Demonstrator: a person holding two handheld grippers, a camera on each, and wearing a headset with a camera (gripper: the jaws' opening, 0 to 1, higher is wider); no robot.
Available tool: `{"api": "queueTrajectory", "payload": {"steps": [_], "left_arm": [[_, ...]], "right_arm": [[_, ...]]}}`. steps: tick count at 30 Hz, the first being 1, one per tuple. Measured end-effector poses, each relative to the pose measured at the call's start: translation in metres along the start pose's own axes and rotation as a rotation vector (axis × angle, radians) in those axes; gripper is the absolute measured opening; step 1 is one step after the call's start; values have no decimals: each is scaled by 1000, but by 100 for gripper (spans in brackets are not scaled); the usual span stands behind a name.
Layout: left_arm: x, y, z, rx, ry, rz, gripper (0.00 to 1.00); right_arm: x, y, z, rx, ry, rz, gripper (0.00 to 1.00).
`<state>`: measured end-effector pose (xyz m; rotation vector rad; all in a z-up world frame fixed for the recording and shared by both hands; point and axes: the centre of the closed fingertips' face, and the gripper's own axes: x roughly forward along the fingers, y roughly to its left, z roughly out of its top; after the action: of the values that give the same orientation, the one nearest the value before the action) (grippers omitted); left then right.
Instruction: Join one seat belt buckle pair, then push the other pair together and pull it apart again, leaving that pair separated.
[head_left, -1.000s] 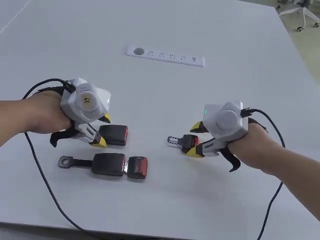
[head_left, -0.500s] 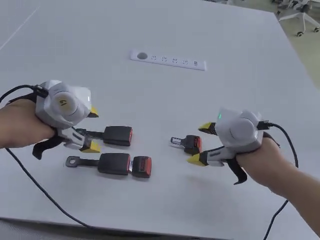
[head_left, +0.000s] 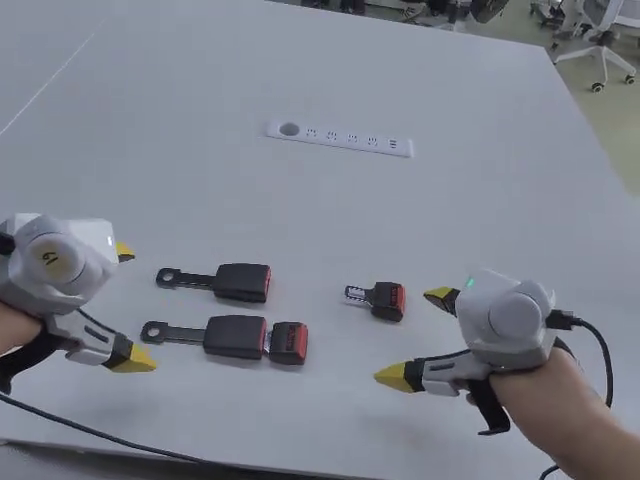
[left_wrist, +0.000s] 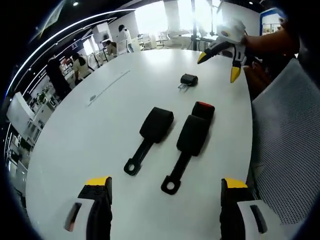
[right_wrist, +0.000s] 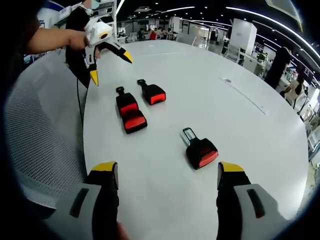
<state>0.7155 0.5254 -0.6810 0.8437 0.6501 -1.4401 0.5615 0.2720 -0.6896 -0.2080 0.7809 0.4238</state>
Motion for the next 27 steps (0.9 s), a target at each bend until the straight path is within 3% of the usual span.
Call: {"api": "queueTrajectory", "payload": {"steps": [5,9,20,27], "left_arm": [[-10,-1,-5,-79,-39,17,99],[-14,0,-10,-120,-51,33,100],[-15,1,-15,-168,-75,39,100],[-12,-4,-14,-159,-76,33,100]], "right_arm": [[-5,4,1,67,-27,-15,88],[-7,4,7,109,-54,-48,100],[-10,13,11,147,-73,-35,100],[-10,13,7,152,-69,-41,100]]}}
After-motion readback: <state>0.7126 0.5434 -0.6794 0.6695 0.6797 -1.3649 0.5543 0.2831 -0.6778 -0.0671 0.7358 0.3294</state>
